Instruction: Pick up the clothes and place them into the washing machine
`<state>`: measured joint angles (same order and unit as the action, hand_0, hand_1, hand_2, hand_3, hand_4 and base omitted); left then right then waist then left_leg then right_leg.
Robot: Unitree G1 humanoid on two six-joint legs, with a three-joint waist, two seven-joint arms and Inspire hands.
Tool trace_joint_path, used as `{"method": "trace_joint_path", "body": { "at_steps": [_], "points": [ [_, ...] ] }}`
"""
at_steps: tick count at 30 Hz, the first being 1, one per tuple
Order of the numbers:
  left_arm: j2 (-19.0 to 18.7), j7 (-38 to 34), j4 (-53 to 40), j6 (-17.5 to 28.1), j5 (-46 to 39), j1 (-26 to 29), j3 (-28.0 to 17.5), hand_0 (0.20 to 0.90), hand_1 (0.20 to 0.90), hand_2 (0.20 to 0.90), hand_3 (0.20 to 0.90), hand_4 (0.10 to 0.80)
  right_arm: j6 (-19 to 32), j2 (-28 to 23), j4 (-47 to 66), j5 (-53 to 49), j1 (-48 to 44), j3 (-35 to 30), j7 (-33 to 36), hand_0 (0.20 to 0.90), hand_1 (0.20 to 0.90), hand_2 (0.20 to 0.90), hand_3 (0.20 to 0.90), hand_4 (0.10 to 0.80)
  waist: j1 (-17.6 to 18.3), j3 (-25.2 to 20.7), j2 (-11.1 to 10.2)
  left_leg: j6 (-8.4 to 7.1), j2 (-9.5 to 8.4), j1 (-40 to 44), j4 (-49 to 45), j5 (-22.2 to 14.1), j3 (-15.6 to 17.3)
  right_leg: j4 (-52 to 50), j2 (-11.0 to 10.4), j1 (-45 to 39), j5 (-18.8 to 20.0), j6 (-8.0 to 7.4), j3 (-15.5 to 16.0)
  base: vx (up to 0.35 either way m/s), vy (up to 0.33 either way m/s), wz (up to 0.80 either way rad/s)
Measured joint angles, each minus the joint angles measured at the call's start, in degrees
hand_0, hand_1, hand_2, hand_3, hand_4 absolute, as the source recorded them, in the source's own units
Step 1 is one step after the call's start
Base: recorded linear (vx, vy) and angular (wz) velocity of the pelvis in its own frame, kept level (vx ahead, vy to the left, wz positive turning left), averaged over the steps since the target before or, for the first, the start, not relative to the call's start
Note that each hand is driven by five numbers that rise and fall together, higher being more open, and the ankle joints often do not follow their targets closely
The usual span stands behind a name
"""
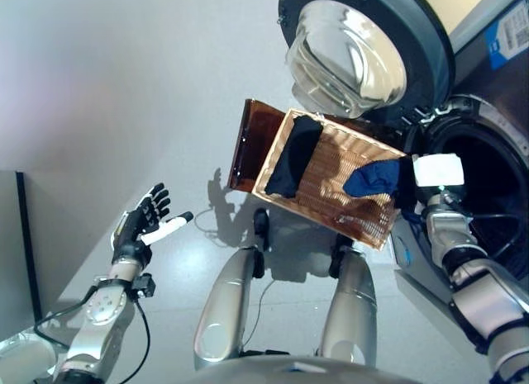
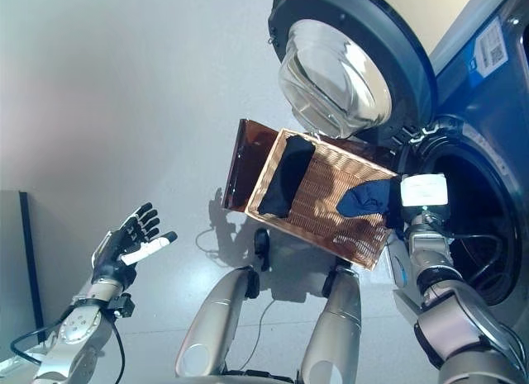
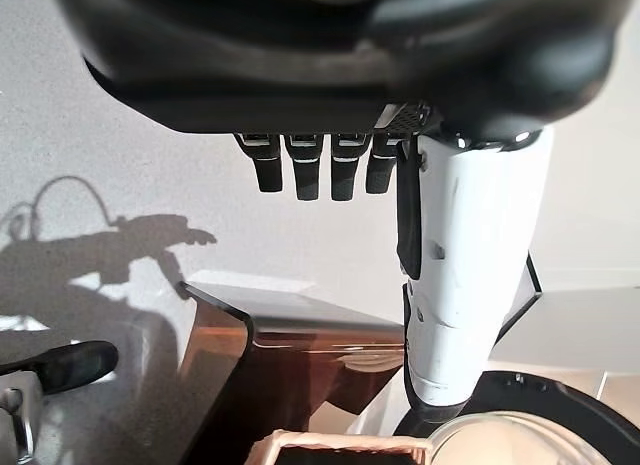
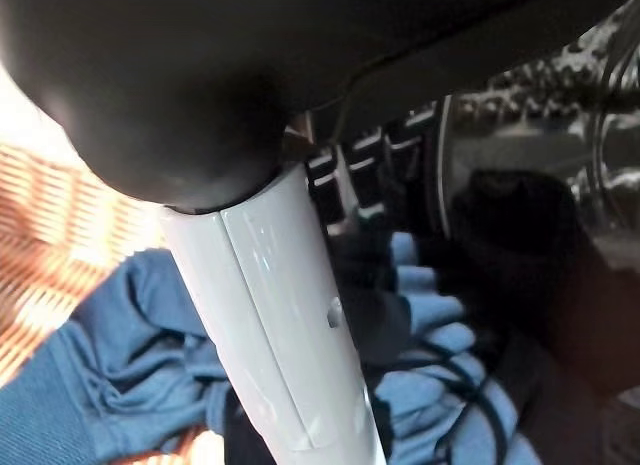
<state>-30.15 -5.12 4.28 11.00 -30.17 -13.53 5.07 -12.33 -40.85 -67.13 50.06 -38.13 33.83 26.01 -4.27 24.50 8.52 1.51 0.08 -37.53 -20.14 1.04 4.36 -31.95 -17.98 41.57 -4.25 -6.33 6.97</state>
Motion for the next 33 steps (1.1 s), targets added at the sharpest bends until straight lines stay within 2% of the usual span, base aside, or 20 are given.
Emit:
{"method": "trace_joint_path", "body": {
  "at_steps": [5, 15, 20, 27, 28, 29, 30, 31, 33],
  "points": [
    [-0.09, -0.01, 0.04, 0.05, -0.01, 0.01, 0.01, 0.900, 0.900, 0.900, 0.900, 0.800, -0.01, 0.65, -0.64, 0.02, -0.33, 0.40, -0.01, 0.900, 0.900, 0.900, 0.900, 0.800, -0.28, 0.02, 0.02, -0.18, 0.06, -1.01, -1.71, -0.48, 0.00, -1.29, -0.08, 0.99, -0.26, 0.29, -0.52, 0.000, 0.000, 0.00],
    [-0.20, 0.10, -0.07, 0.47, -0.02, -0.22, -0.09, 0.900, 0.900, 0.900, 0.900, 0.800, -0.27, 1.53, -2.44, 0.01, -1.48, 0.45, -1.19, 0.900, 0.900, 0.900, 0.900, 0.800, -0.53, 0.00, 0.05, -0.19, 0.11, -3.44, -3.96, -1.08, 0.00, -2.87, 0.02, 3.25, -0.65, -0.10, -1.56, -0.018, 0.003, 0.00],
    [-2.31, 0.18, -1.59, 0.47, -0.02, -0.34, -0.34, 0.900, 0.900, 0.900, 0.900, 0.800, -0.72, 1.68, -4.57, 0.03, -3.43, 0.50, -2.23, 0.900, 0.900, 0.900, 0.900, 0.800, -1.27, -0.09, 0.12, -0.19, 0.07, -5.03, -4.97, -1.19, 0.15, -3.43, -0.07, 4.88, -0.24, 0.06, -1.79, -0.025, 0.006, -0.01],
    [-2.32, 0.24, -1.71, 0.47, -0.01, -0.32, -0.46, 0.900, 0.900, 0.900, 0.900, 0.800, -1.53, 2.46, -4.59, 0.01, -4.06, 0.52, -2.38, 0.900, 0.900, 0.900, 0.900, 0.800, -1.33, -0.10, 0.13, -0.22, 0.12, -5.02, -5.51, -1.62, 0.24, -3.82, -0.14, 4.89, -0.42, 0.29, -1.88, 0.000, 0.000, 0.00],
    [-2.33, 0.26, -1.72, 0.47, -0.01, -0.33, -0.46, 0.900, 0.900, 0.900, 0.900, 0.800, -1.53, 2.53, -4.68, 0.01, -4.18, 0.52, -2.46, 0.790, 0.790, 0.790, 0.790, 0.722, -1.34, -0.11, 0.15, -0.22, 0.12, -5.02, -5.49, -1.62, 0.23, -3.85, -0.14, 4.90, -0.42, 0.28, -1.89, 0.000, 0.000, 0.00],
    [-2.33, 0.27, -1.73, 0.47, -0.01, -0.37, -0.46, 0.900, 0.900, 0.900, 0.900, 0.800, -1.55, 2.74, -5.00, 0.00, -4.37, 0.52, -2.48, 0.529, 0.529, 0.529, 0.529, 0.535, -1.33, -0.11, 0.15, -0.24, 0.13, -5.02, -5.25, -1.62, 0.23, -3.86, -0.13, 4.90, -0.42, 0.28, -1.89, 0.000, 0.000, 0.00],
    [-2.33, 0.30, -1.73, 0.47, -0.01, -0.38, -0.46, 0.900, 0.900, 0.900, 0.900, 0.800, -1.56, 2.82, -5.52, 0.00, -4.46, 0.52, -2.47, 0.337, 0.337, 0.337, 0.337, 0.398, -1.36, -0.11, 0.16, -0.25, 0.13, -5.02, -5.26, -1.62, 0.23, -3.87, -0.14, 4.90, -0.42, 0.27, -1.90, 0.000, 0.000, 0.00],
    [-2.33, 0.30, -1.75, 0.47, -0.01, -0.53, -0.48, 0.900, 0.900, 0.900, 0.900, 0.800, -1.58, 2.96, -5.78, 0.01, -4.61, 0.51, -2.45, 0.200, 0.200, 0.200, 0.200, 0.300, -1.38, -0.13, 0.18, -0.26, 0.13, -5.02, -5.20, -1.61, 0.23, -3.87, -0.13, 4.91, -0.42, 0.27, -1.90, 0.000, 0.000, 0.00],
    [-2.33, 0.34, -1.79, 0.47, -0.01, -0.93, -0.50, 0.900, 0.900, 0.900, 0.900, 0.800, -1.60, 3.05, -6.12, 0.00, -5.21, 0.51, -2.41, 0.200, 0.200, 0.200, 0.200, 0.300, -1.38, -0.15, 0.22, -0.26, 0.13, -5.02, -5.19, -1.61, 0.23, -3.87, -0.14, 4.93, -0.58, 0.03, -1.91, 0.000, 0.000, 0.00]
  ]
}}
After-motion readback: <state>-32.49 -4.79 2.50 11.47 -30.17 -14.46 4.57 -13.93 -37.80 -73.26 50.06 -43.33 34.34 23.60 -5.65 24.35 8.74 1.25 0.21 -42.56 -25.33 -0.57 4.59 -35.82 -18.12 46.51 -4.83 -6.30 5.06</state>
